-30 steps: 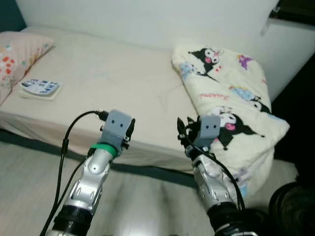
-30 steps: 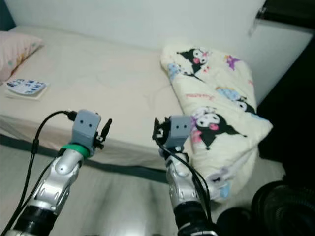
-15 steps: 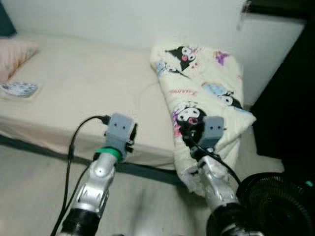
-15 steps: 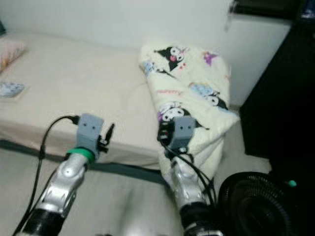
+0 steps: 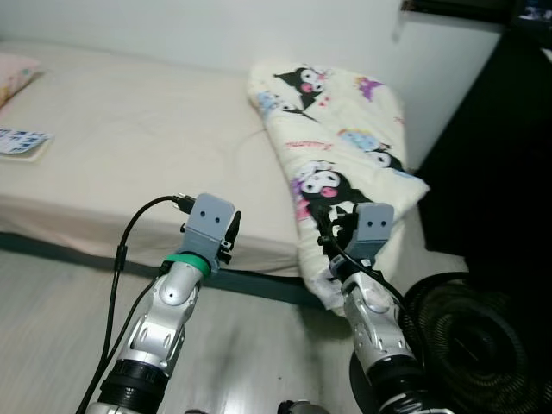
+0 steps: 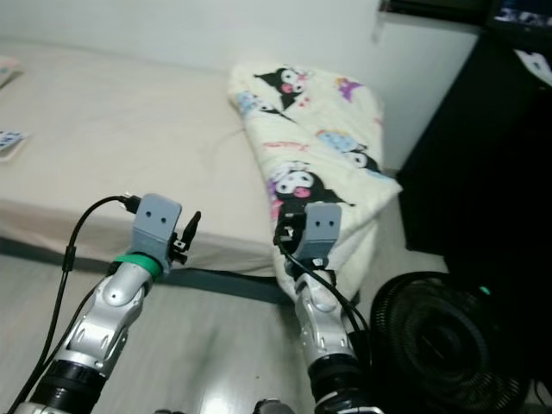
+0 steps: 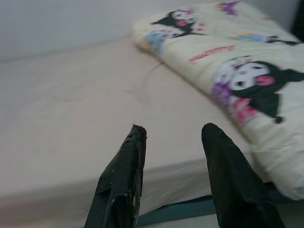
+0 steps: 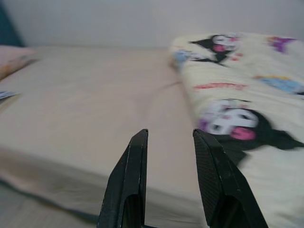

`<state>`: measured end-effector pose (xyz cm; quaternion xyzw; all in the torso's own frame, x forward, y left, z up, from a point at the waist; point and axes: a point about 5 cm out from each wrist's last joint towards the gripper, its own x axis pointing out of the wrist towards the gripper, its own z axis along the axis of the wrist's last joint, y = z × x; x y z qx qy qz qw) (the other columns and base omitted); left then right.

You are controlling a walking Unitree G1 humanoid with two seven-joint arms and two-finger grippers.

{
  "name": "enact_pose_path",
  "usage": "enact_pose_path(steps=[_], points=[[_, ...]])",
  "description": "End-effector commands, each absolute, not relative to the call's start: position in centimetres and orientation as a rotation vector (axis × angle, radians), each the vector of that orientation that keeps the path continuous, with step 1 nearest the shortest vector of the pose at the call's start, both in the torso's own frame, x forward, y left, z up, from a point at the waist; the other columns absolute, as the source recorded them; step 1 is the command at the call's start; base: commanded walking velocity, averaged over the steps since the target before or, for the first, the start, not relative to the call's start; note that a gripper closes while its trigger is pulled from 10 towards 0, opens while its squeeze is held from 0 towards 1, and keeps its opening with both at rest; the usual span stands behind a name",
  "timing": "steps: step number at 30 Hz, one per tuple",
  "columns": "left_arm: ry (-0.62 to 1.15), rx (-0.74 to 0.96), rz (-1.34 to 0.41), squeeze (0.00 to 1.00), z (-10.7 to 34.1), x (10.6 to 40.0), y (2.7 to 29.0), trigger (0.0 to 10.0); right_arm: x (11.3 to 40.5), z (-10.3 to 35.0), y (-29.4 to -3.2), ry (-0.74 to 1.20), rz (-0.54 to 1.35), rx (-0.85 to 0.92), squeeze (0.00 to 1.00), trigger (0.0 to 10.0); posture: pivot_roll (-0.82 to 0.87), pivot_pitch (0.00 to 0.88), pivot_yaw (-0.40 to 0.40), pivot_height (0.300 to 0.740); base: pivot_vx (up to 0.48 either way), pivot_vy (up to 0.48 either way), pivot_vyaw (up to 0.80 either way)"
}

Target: Clean up the room

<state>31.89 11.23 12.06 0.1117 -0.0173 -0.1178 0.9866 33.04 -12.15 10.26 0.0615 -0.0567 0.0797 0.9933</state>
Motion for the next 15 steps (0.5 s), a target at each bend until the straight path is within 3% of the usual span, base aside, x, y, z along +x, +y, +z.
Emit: enact_pose_path(steps=[1, 15], points=[[-0.022, 0.223, -0.248, 0.00, 11.73, 31.69, 11.09, 10.0, 32.93, 9.85, -12.38, -0.096, 0.149, 0.134, 0.00, 10.0, 0.06, 0.017, 0.017, 0.740, 0.000, 0.000, 0.00], [-0.028, 0.208, -0.263, 0.00, 11.86, 31.66, 10.78, 10.0, 32.99, 9.81, -12.62, -0.092, 0.139, 0.140, 0.00, 10.0, 0.06, 0.016, 0.017, 0.740, 0.000, 0.000, -0.80]])
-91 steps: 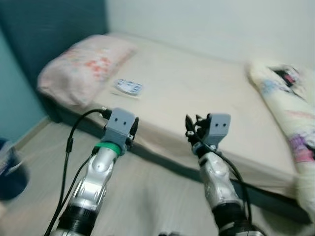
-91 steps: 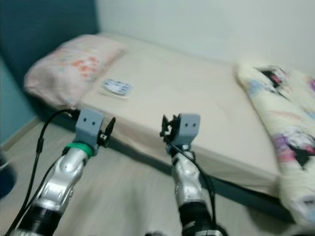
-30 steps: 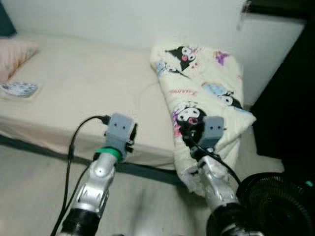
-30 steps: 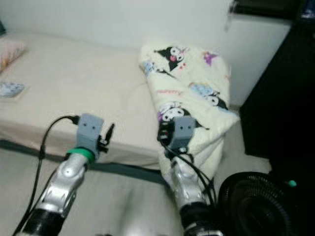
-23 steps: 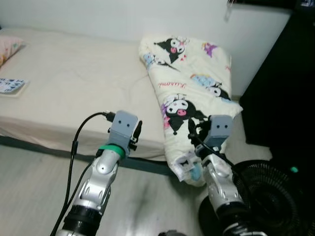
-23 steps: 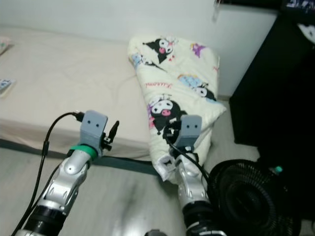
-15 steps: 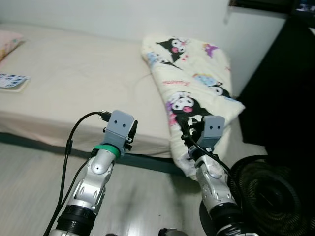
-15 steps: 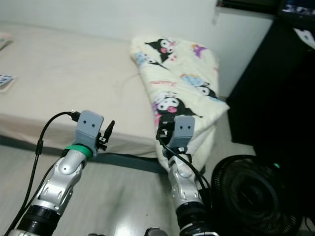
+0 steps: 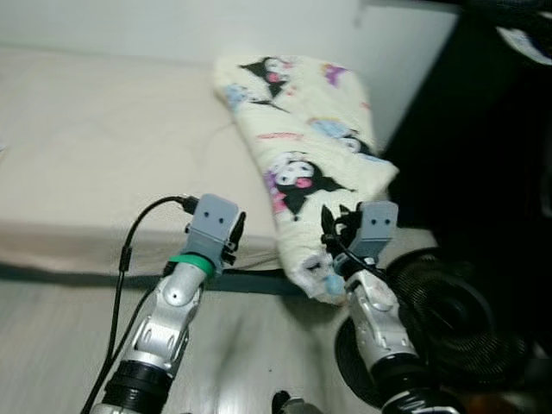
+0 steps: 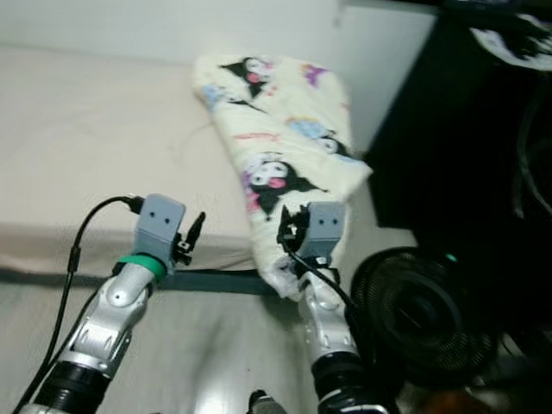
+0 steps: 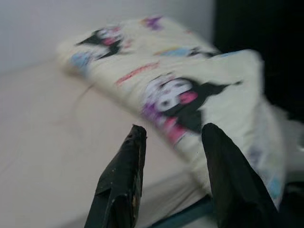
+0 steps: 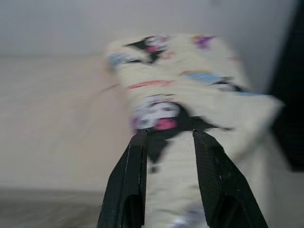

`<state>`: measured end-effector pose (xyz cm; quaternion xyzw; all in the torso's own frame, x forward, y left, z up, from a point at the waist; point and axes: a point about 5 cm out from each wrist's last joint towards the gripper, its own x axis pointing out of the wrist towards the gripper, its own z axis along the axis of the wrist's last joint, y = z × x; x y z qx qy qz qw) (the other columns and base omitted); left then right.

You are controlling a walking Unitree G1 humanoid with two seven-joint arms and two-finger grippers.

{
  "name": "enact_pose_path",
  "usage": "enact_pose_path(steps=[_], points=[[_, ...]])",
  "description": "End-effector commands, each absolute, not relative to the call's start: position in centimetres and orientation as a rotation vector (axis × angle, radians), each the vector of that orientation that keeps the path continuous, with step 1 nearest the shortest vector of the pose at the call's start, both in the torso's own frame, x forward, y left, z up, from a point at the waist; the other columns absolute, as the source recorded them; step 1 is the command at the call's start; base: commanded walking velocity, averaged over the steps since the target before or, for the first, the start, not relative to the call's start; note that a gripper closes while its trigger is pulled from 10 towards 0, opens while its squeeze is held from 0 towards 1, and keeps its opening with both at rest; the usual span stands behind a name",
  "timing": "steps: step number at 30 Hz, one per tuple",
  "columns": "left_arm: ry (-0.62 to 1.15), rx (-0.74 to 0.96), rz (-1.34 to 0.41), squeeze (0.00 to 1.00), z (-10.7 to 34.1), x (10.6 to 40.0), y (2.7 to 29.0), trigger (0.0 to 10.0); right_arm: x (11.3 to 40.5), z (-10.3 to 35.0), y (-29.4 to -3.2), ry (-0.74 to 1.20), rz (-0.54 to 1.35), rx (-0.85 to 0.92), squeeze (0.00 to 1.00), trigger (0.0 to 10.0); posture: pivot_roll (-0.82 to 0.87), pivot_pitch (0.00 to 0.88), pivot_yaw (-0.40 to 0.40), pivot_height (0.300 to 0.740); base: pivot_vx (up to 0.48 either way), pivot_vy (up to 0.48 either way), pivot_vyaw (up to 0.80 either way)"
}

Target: Clean up the room

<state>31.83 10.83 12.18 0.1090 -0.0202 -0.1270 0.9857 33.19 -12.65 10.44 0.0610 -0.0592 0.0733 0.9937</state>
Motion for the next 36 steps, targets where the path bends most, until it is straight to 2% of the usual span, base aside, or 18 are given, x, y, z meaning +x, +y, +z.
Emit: enact_pose_path(steps=[1, 8, 26, 36], points=[[-0.029, 0.209, -0.262, 0.00, 11.88, 31.67, 10.77, 10.0, 33.00, 9.81, -12.62, -0.092, 0.140, 0.140, 0.00, 10.0, 0.06, 0.016, 0.017, 0.740, 0.000, 0.000, -0.80], [-0.043, 0.216, -0.251, 0.00, 11.99, 31.70, 10.93, 10.0, 33.06, 9.85, -12.58, -0.092, 0.140, 0.133, 0.00, 10.0, 0.06, 0.012, 0.016, 0.740, 0.000, 0.000, -0.80], [-0.056, 0.232, -0.242, 0.00, 12.08, 31.84, 11.14, 10.0, 33.04, 9.91, -12.27, -0.102, 0.162, 0.101, 0.00, 10.0, 0.05, 0.007, 0.016, 0.740, 0.480, 0.000, 0.00], [-0.041, 0.217, -0.229, 0.00, 12.03, 31.88, 11.06, 10.0, 33.02, 9.90, -12.35, -0.102, 0.162, 0.100, 0.00, 10.0, 0.05, 0.011, 0.018, 0.740, 0.028, 0.000, 0.00]])
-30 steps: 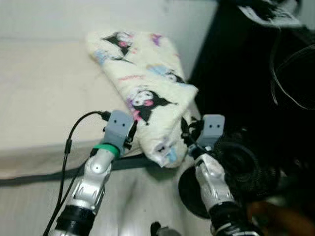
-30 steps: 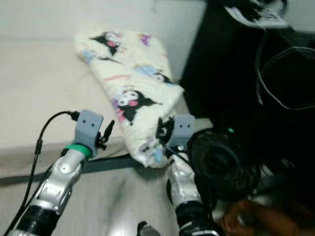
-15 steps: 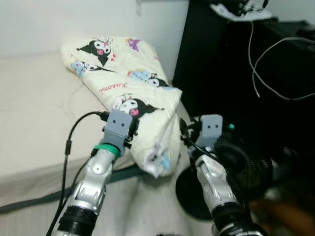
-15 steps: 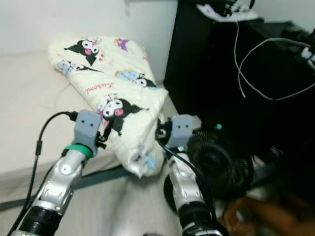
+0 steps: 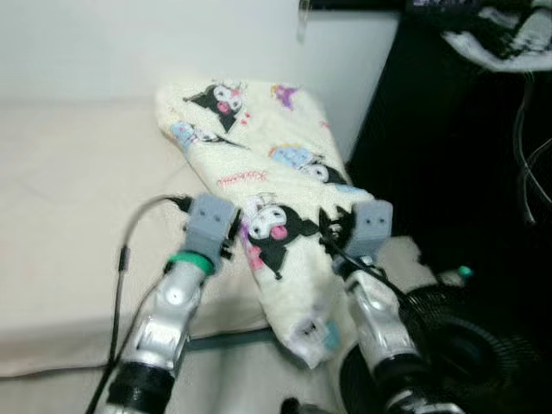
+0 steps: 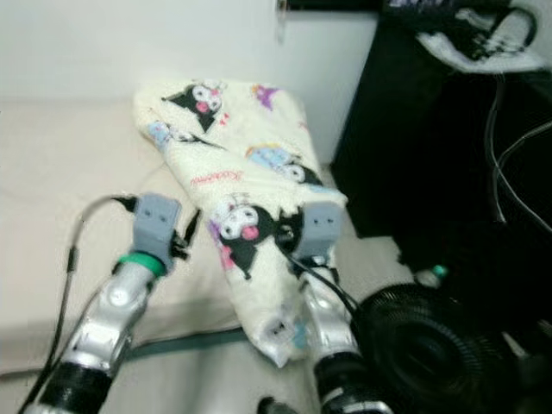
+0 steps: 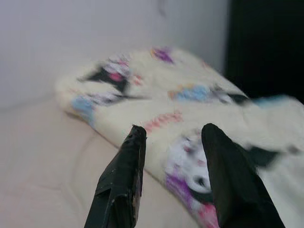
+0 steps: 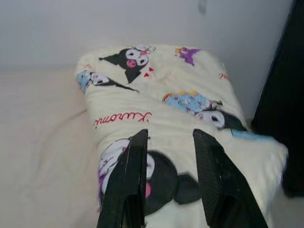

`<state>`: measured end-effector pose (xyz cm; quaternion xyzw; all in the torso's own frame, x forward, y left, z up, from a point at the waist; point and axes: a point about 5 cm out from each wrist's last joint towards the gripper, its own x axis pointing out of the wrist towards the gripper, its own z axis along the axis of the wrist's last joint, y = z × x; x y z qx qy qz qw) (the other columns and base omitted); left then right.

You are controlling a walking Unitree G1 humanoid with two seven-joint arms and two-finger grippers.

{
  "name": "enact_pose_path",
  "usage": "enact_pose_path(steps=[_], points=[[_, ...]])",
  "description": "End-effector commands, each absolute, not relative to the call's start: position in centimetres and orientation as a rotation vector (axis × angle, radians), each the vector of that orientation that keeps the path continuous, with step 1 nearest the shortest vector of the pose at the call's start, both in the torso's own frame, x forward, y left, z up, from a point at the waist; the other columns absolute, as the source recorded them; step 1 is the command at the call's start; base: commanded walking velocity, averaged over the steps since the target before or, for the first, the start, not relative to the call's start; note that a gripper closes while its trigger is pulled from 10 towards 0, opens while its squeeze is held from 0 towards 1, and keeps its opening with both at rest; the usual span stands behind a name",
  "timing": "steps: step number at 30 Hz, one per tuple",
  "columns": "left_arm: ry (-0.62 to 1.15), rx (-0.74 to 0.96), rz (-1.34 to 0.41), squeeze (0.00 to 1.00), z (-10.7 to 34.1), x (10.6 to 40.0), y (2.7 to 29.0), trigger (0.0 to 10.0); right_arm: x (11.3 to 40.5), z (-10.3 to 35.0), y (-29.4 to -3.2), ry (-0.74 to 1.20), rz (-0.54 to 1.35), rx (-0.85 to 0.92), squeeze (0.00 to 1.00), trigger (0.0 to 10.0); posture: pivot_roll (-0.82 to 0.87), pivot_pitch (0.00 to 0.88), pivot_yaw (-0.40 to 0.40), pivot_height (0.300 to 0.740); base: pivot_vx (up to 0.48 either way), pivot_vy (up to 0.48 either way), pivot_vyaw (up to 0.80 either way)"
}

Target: Clean up the room

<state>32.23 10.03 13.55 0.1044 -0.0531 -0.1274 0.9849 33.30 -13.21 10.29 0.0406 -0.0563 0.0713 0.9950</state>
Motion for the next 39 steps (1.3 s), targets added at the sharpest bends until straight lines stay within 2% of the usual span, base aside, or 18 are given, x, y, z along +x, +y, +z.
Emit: enact_pose_path(steps=[1, 23, 39], points=[[-0.041, 0.217, -0.229, 0.00, 12.03, 31.88, 11.06, 10.0, 33.02, 9.90, -12.35, -0.102, 0.162, 0.100, 0.00, 10.0, 0.05, 0.011, 0.018, 0.740, 0.000, 0.000, 0.00], [-0.019, 0.214, -0.240, 0.00, 11.49, 31.61, 11.27, 10.0, 32.67, 9.18, -12.11, -0.074, 0.156, 0.090, 0.00, 10.0, 0.05, 0.024, 0.026, 0.740, 0.000, 0.000, 0.00], [-0.015, 0.218, -0.243, 0.00, 11.42, 31.52, 11.18, 10.0, 32.60, 9.18, -12.07, -0.071, 0.154, 0.093, 0.00, 10.0, 0.05, 0.028, 0.027, 0.680, 0.000, 0.000, 0.00]])
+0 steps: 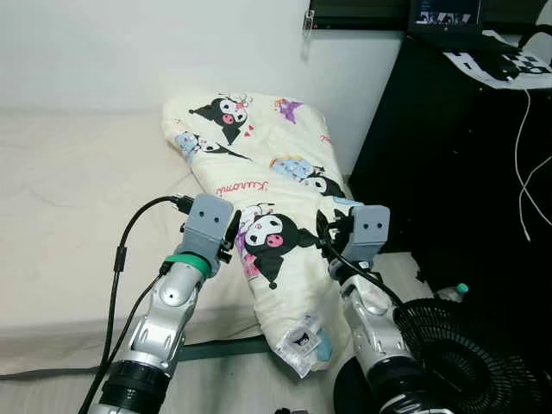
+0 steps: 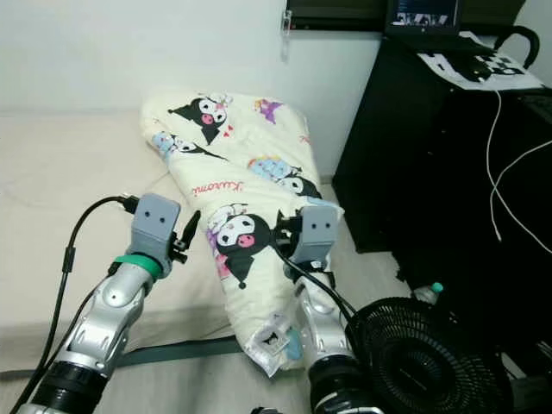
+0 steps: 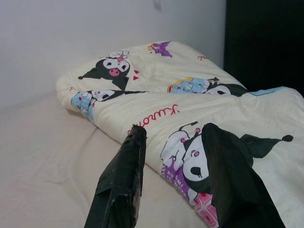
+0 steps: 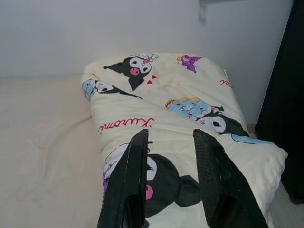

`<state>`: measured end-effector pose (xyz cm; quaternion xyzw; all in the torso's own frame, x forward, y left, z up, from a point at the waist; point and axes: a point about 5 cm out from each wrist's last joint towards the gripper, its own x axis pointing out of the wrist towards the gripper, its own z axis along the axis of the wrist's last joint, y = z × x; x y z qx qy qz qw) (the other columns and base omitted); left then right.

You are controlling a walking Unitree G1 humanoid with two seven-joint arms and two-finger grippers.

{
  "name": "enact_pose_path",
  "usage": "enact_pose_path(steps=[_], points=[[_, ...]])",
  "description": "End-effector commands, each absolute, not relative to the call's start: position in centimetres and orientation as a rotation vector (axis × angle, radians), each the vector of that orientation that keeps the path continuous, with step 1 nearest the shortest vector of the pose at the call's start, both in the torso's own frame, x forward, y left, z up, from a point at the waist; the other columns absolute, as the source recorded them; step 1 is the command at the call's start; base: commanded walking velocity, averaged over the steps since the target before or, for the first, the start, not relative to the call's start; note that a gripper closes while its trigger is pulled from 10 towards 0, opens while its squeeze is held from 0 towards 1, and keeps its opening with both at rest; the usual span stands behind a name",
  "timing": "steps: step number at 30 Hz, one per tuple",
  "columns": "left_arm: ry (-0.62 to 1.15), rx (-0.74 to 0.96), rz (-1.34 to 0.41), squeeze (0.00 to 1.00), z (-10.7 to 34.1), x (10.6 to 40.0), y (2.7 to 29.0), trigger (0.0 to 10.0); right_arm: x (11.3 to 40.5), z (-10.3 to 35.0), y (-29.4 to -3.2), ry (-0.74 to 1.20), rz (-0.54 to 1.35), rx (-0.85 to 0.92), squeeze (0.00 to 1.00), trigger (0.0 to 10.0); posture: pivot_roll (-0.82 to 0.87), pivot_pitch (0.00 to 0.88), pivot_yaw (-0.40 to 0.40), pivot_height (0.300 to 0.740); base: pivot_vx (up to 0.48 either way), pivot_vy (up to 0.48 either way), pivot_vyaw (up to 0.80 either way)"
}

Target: Clean up the room

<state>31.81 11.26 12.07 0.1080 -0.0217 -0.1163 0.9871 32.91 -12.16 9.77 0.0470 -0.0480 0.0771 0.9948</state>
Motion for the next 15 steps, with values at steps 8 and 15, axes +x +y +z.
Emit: enact_pose_path(steps=[8, 15], points=[[-0.015, 0.218, -0.243, 0.00, 11.42, 31.52, 11.20, 10.0, 32.58, 9.13, -12.07, -0.070, 0.154, 0.094, 0.00, 10.0, 0.05, 0.029, 0.027, 0.665, 0.000, 0.000, 0.00], [-0.015, 0.218, -0.242, 0.00, 11.49, 31.60, 11.15, 10.0, 32.66, 9.11, -12.19, -0.067, 0.153, 0.095, 0.00, 10.0, 0.05, 0.028, 0.026, 0.640, 0.000, 0.000, 0.00]])
